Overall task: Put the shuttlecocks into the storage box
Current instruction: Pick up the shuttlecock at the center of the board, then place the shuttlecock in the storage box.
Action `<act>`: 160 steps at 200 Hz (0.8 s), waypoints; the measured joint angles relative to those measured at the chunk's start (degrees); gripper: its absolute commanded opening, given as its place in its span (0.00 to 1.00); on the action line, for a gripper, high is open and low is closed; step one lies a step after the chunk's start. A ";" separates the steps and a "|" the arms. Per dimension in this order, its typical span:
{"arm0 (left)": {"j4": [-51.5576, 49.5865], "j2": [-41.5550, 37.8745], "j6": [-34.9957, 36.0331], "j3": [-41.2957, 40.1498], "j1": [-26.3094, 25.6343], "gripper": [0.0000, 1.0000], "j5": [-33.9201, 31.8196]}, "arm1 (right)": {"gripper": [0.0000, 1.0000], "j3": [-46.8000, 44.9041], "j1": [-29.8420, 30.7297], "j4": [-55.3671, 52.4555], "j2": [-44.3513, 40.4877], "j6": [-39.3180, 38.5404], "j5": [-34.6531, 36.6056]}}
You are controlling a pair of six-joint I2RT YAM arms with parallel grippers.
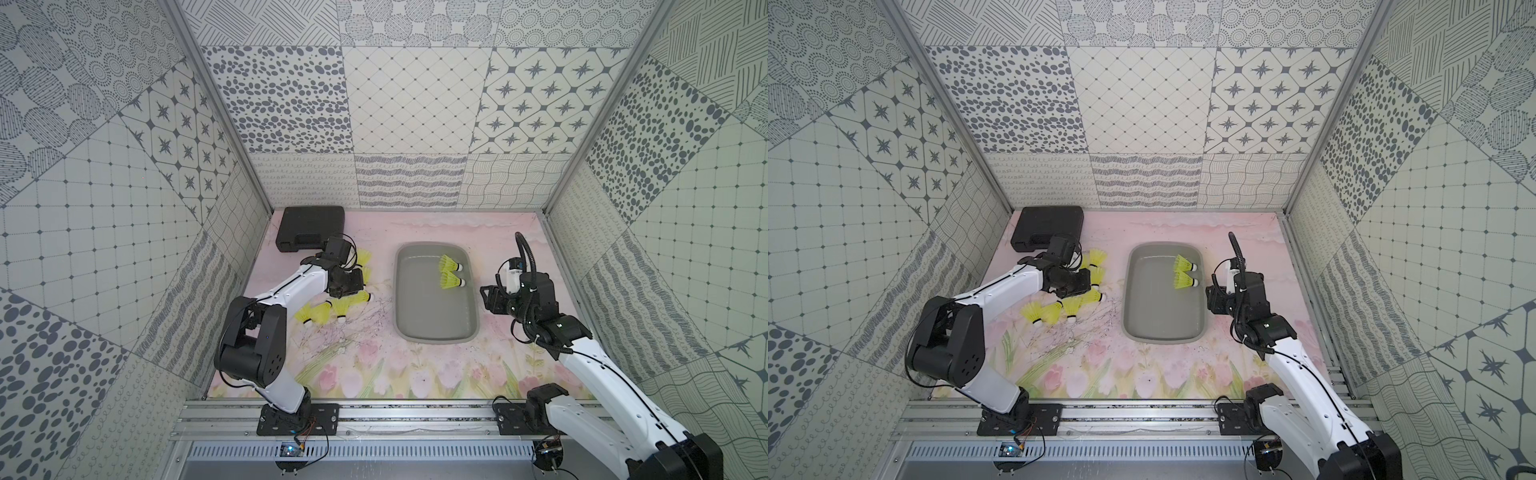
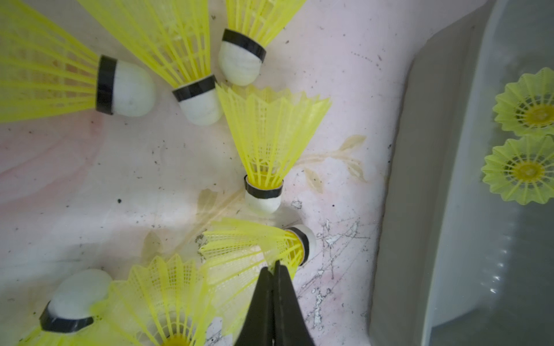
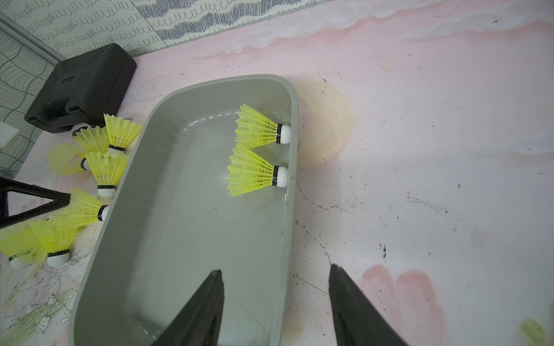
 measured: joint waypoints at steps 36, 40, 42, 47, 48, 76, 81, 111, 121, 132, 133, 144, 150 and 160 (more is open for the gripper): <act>-0.42 -4.11 -0.70 0.02 0.00 0.00 1.51 | 0.60 0.00 0.00 0.11 -0.02 -0.48 -0.52; -0.57 -4.76 -0.76 0.04 0.00 0.00 1.62 | 0.60 0.00 0.00 0.20 -0.02 -0.63 -0.74; -0.63 -4.92 -0.76 0.04 0.00 0.00 1.66 | 0.60 0.02 0.00 0.24 -0.04 -0.70 -0.90; -0.92 -5.77 -0.94 0.09 0.00 0.00 1.84 | 0.60 0.00 0.00 0.37 -0.13 -1.03 -1.22; -0.92 -5.77 -0.94 0.09 0.00 0.00 1.84 | 0.60 0.00 0.00 0.42 -0.15 -1.07 -1.33; -2.21 -9.94 -0.92 1.14 0.00 0.00 3.32 | 0.59 -0.13 0.07 3.10 -1.14 -3.28 -5.03; -2.49 -10.78 -0.87 1.44 0.00 0.00 3.85 | 0.58 -0.35 0.15 4.24 -1.42 -4.00 -5.97; -4.46 -13.97 0.15 3.69 0.02 0.00 7.82 | 0.58 -2.34 3.02 10.14 -2.82 -8.07 -10.34; -5.09 -14.69 0.52 4.57 0.02 0.00 9.64 | 0.58 -2.56 4.74 11.52 -2.82 -9.55 -11.26; -5.66 -15.30 0.83 5.40 0.02 0.00 11.80 | 0.58 -2.54 6.95 12.94 -2.47 -11.13 -12.33; -5.75 -15.34 0.85 5.49 0.02 0.00 11.98 | 0.58 -2.51 7.10 13.05 -2.45 -11.26 -12.35; -6.40 -15.76 1.07 5.99 0.02 0.00 13.97 | 0.58 -2.27 9.40 14.47 -1.68 -12.68 -13.05; -6.69 -16.00 1.18 6.29 -0.02 0.00 15.23 | 0.58 -1.97 10.84 14.99 -0.66 -13.46 -13.35; -6.99 -16.28 1.31 6.58 -0.17 0.00 16.87 | 0.58 -1.11 13.09 15.58 1.38 -14.73 -13.75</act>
